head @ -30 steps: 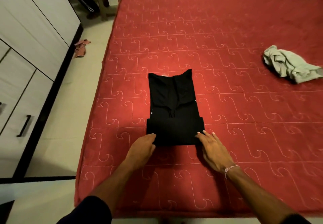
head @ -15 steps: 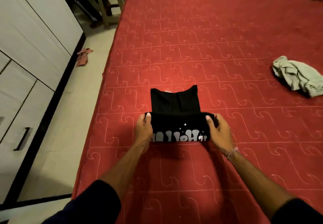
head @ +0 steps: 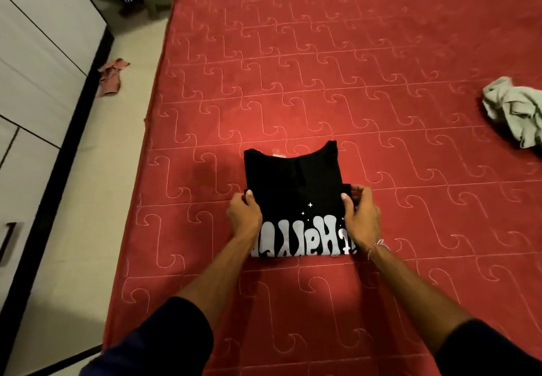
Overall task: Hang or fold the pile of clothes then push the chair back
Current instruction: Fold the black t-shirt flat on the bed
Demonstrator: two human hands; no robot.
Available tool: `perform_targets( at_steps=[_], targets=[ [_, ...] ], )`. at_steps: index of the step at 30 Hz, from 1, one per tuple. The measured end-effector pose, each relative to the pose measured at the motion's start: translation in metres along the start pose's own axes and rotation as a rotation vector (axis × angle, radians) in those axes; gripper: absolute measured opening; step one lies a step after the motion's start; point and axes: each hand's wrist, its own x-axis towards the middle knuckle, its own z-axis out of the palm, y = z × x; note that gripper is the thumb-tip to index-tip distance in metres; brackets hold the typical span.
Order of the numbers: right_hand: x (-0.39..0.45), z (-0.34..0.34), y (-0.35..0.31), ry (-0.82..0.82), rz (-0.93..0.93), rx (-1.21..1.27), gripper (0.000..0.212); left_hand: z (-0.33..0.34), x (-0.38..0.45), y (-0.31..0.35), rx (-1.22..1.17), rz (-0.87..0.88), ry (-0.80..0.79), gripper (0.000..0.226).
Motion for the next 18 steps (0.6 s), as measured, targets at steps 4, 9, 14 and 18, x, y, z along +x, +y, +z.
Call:
perform_targets(
  at_steps=[4,9,14,18],
  targets=[
    [-0.023,-0.005,0.0,-0.013,-0.243,-0.302,0.046,-0.005,-0.008,-0.01,0.254,0.166,0.101,0.027],
    [-0.063,-0.021,0.021,-0.31,-0.653,-0.551,0.081,-0.033,-0.028,-0.034,0.766,1.147,-0.178,0.079],
    [-0.079,-0.018,0.046,-0.369,-0.615,-0.822,0.084,-0.04,-0.029,-0.073,1.064,1.16,-0.464,0.079],
    [-0.083,-0.015,0.029,-0.402,-0.521,-0.851,0.074,-0.034,-0.044,-0.076,1.108,1.052,-0.296,0.077]
  ],
)
